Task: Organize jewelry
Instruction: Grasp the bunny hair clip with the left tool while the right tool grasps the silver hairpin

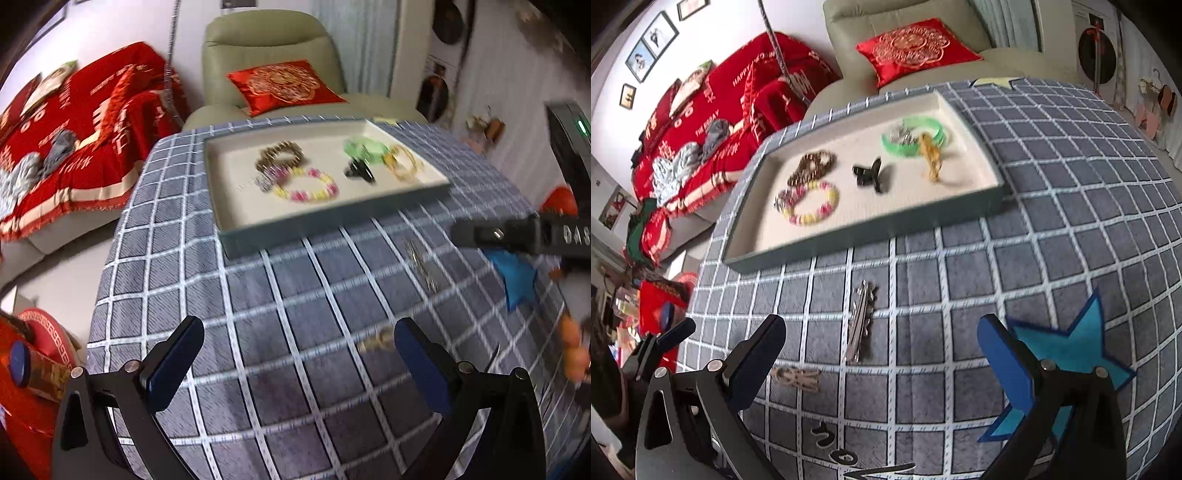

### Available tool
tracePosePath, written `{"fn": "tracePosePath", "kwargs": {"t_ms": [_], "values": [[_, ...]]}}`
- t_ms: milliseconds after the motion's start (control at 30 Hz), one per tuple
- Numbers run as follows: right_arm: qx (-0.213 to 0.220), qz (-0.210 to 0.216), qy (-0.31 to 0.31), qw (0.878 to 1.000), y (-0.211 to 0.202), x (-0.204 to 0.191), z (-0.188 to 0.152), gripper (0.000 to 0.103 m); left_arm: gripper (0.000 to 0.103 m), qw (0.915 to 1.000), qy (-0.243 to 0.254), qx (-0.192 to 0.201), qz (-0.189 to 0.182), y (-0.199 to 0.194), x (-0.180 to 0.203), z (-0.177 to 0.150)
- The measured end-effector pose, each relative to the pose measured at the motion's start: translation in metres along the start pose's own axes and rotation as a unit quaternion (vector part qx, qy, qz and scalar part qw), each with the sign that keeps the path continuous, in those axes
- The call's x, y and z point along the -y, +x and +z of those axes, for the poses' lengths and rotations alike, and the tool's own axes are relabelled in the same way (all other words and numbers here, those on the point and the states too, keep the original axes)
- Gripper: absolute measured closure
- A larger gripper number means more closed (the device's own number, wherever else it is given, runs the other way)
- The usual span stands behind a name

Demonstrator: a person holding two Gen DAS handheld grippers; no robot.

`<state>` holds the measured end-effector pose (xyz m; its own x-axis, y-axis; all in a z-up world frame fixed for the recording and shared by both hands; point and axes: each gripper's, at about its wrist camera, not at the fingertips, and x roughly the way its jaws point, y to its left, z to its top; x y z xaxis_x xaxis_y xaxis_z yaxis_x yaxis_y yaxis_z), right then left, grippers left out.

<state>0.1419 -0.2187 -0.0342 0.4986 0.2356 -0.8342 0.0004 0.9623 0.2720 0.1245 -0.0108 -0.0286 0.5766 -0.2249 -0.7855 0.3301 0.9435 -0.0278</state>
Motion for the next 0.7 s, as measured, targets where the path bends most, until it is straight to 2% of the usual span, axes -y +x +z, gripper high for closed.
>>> {"fn": "tracePosePath", "kwargs": {"t_ms": [233,367,467,533,633,700], "values": [[-0.021,-0.013,-0.026,0.999,0.015,-0.018,-0.011,0.002,0.000,0.9987,0.049,-0.006,-0.012,0.001,0.012,-0.011],[-0.028,-0.026,-0.047,0.998,0.022,-0.027,-0.011,0.014,0.000,0.9981,0.058,-0.013,-0.019,0.005,0.013,-0.012],[-0.037,-0.035,-0.056,0.997,0.029,-0.031,-0.012,0.031,0.000,0.9975,0.065,-0.015,-0.024,0.006,0.015,-0.013],[-0.032,-0.047,-0.068,0.996,0.029,-0.035,-0.012,0.035,0.000,0.9969,0.073,-0.015,-0.028,0.007,0.017,-0.012],[-0.032,-0.065,-0.087,0.994,0.029,-0.040,-0.013,0.048,0.000,0.9956,0.087,-0.019,-0.030,0.010,0.021,-0.010],[-0.030,-0.076,-0.096,0.992,0.029,-0.042,-0.013,0.062,0.000,0.9948,0.095,-0.019,-0.033,0.013,0.024,-0.009]]}}
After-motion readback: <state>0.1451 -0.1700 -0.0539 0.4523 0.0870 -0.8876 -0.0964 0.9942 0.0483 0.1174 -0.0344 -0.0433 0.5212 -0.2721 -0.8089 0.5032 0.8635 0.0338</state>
